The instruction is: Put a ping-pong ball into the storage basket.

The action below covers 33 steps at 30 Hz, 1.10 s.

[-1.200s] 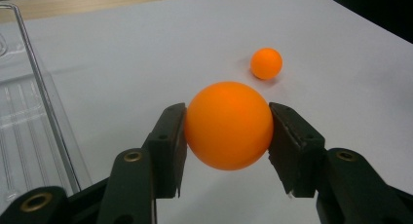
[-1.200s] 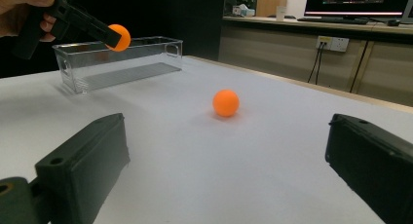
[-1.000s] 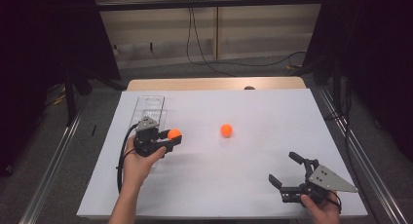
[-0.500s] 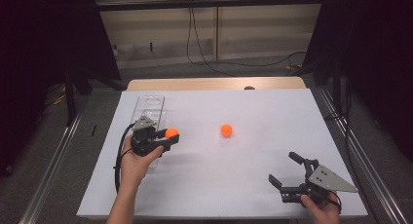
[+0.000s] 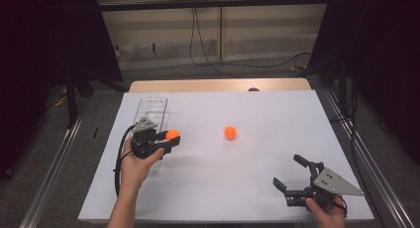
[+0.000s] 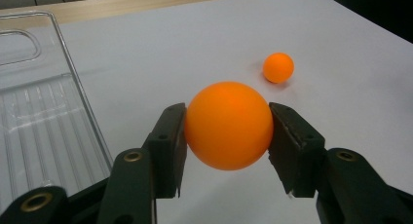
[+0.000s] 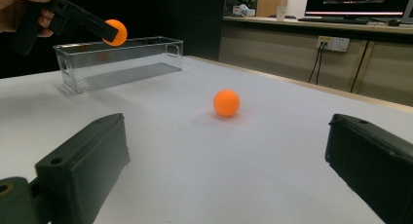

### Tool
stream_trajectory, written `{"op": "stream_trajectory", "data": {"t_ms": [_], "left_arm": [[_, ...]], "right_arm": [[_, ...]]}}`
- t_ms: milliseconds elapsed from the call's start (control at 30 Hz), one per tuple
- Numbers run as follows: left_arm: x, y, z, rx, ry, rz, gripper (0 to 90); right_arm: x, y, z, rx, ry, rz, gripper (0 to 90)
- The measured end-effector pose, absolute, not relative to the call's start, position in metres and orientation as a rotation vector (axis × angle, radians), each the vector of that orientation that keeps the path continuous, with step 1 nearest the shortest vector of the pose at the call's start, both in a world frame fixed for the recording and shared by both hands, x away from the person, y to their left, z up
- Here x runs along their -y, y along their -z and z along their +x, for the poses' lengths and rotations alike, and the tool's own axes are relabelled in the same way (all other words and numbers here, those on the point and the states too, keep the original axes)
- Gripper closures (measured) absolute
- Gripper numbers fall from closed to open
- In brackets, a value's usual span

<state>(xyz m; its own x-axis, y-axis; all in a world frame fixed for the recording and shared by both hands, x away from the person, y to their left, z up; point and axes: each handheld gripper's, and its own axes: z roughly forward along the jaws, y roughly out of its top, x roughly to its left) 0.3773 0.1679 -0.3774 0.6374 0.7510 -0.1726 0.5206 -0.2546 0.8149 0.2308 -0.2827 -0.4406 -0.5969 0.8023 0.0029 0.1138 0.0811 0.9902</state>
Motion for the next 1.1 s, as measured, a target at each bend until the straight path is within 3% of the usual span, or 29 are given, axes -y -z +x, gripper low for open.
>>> {"op": "stream_trajectory", "data": {"t_ms": [1100], "left_arm": [[-0.182, 0.375, 0.379, -1.040, -0.348, 1.920, 50.9]], "right_arm": [[0.283, 0.441, 0.231, -1.794, -1.564, 0.904, 1.3]]}}
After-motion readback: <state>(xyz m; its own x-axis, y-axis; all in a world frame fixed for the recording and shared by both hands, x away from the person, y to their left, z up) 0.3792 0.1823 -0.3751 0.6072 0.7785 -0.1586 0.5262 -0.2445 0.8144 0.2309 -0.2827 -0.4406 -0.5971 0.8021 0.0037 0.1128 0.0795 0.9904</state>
